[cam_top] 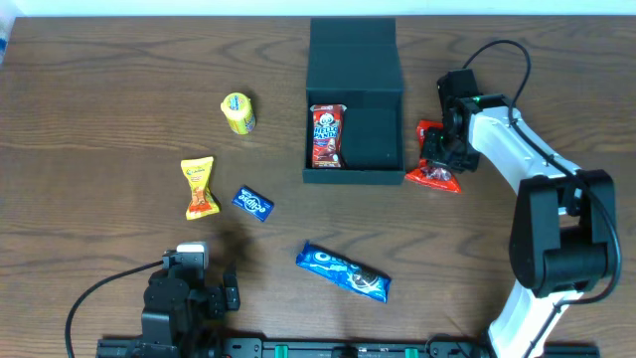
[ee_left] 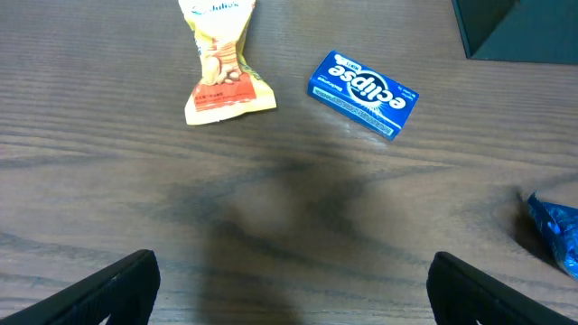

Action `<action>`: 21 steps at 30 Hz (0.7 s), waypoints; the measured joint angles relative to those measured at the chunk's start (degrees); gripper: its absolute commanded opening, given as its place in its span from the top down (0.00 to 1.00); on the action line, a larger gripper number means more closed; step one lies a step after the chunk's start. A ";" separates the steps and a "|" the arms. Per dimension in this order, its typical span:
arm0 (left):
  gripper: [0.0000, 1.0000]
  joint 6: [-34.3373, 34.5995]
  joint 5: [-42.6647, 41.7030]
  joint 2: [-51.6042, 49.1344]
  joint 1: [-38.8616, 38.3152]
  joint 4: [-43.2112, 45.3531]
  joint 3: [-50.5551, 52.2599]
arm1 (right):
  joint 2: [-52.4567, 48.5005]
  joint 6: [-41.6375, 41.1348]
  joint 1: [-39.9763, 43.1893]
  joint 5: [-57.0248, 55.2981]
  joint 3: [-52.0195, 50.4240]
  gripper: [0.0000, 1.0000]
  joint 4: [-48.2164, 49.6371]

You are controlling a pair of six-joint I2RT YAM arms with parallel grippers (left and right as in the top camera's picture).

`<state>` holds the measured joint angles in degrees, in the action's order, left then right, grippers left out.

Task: Pack container
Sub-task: 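Lift the Hacks bag and drag it toward the black box, then lower the Hacks bag into the black box beside the Hello Panda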

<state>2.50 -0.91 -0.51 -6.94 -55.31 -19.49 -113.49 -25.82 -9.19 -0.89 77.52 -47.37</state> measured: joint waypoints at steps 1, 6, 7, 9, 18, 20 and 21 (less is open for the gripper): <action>0.05 0.00 0.00 0.00 0.00 0.00 0.00 | 0.02 -0.02 0.00 0.02 0.04 0.82 -0.04; 0.04 0.00 0.00 0.00 0.00 0.00 0.00 | 0.37 -0.02 0.00 0.07 0.17 0.89 -0.20; 0.05 0.00 0.00 0.00 0.00 0.00 0.00 | 0.37 -0.02 0.00 0.07 0.17 0.92 -0.22; 0.05 0.00 0.00 0.00 0.00 0.00 0.00 | 0.37 -0.02 0.00 0.00 0.17 0.96 -0.33; 0.05 -0.02 0.00 0.00 0.00 0.00 0.00 | 1.51 -0.09 0.00 -1.01 0.20 0.99 -2.56; 0.05 0.00 0.00 0.00 0.00 0.00 0.00 | 2.71 -0.09 0.00 -1.36 -0.24 0.98 -3.06; 0.05 0.00 0.00 0.00 0.00 0.00 0.00 | 3.72 -0.09 0.00 -1.51 -0.48 0.99 -3.50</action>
<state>2.50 -0.91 -0.51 -6.94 -55.31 -19.49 -109.78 -25.91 -9.19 -2.39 77.03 -50.87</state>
